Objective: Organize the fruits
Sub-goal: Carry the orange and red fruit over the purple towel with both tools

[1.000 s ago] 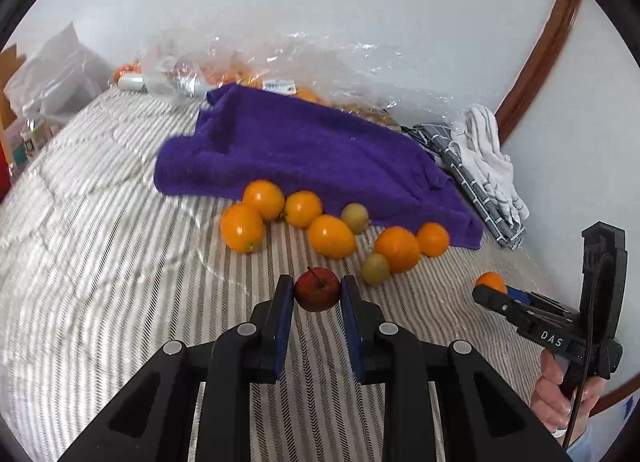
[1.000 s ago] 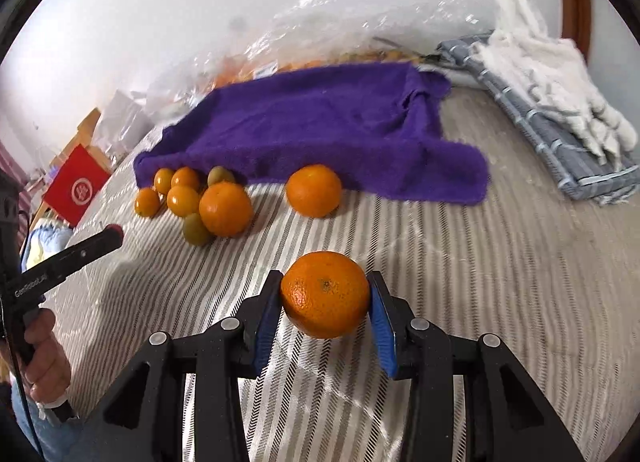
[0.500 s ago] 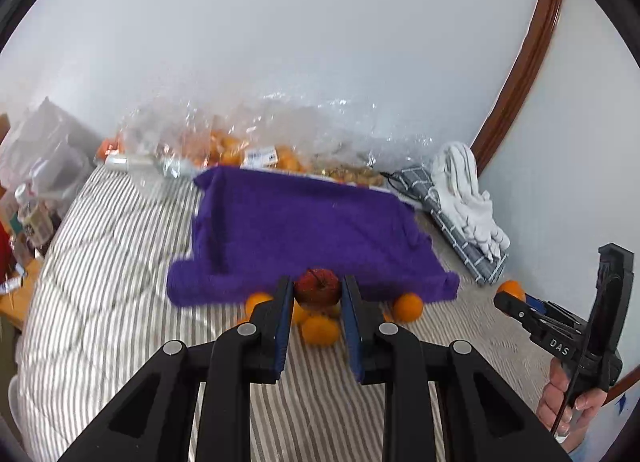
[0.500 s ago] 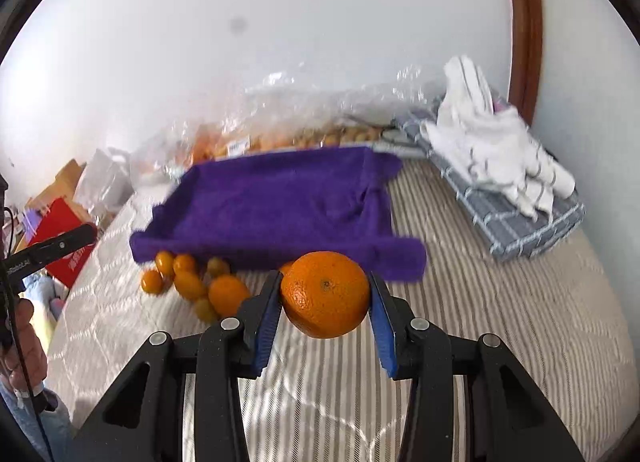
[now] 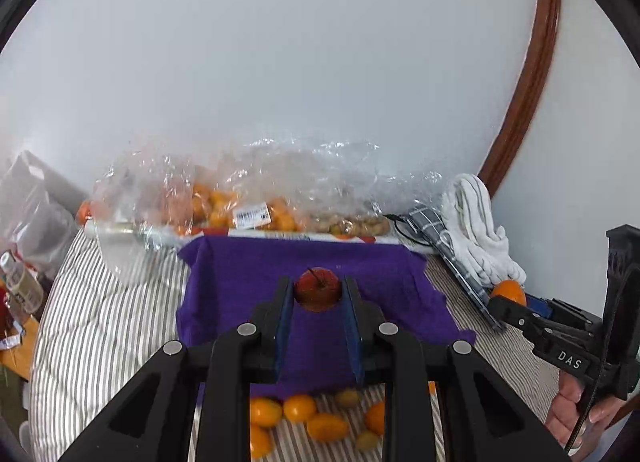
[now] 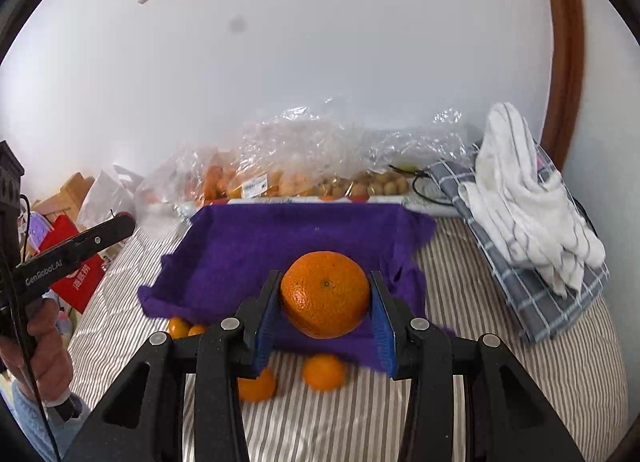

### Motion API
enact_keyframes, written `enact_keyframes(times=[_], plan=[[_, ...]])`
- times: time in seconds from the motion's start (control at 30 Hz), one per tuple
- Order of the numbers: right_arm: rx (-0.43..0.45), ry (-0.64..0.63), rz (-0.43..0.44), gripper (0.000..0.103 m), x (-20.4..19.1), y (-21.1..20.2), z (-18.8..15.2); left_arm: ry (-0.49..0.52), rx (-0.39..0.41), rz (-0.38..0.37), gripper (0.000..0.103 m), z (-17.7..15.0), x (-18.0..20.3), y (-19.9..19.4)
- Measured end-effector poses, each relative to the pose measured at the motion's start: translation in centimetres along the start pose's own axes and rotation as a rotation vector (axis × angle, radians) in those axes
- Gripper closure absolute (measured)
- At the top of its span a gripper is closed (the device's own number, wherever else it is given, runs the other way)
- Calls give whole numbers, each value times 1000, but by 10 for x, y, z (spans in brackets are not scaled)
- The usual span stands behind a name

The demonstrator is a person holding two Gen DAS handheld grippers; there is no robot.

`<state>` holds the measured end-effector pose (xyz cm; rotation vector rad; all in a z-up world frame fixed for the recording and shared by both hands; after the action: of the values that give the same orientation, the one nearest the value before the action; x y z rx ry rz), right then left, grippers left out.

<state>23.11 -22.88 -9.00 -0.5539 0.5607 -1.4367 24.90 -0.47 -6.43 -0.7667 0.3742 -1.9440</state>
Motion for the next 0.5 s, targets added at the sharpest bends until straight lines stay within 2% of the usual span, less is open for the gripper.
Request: enact_keyframes(times=[0.17,0.27,0.43,0.5], plan=[[15,11,0,61,0,30,23,-23,26,-1,80,9,-19,27],[7,18,-11,61,1,51,29,3,43,33,80,8,-24,39],[-43,12,-20,61,5,88,20,23,48,28,80,-1,-30,46],[-81,20,-18,61,8,101,11,1,45,29,80,-6,-36,50]])
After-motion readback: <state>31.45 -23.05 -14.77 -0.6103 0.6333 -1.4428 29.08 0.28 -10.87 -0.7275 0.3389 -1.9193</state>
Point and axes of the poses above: each gripper's, at about its wrist camera, not at the fingertips, and y roughly the way its jaws point, x to its right, z to its top, the point moved 6 cm from there along y, roughly the way its jaws point, and after that the axes turned 11 degrees about -z, right-handed, at the moved point
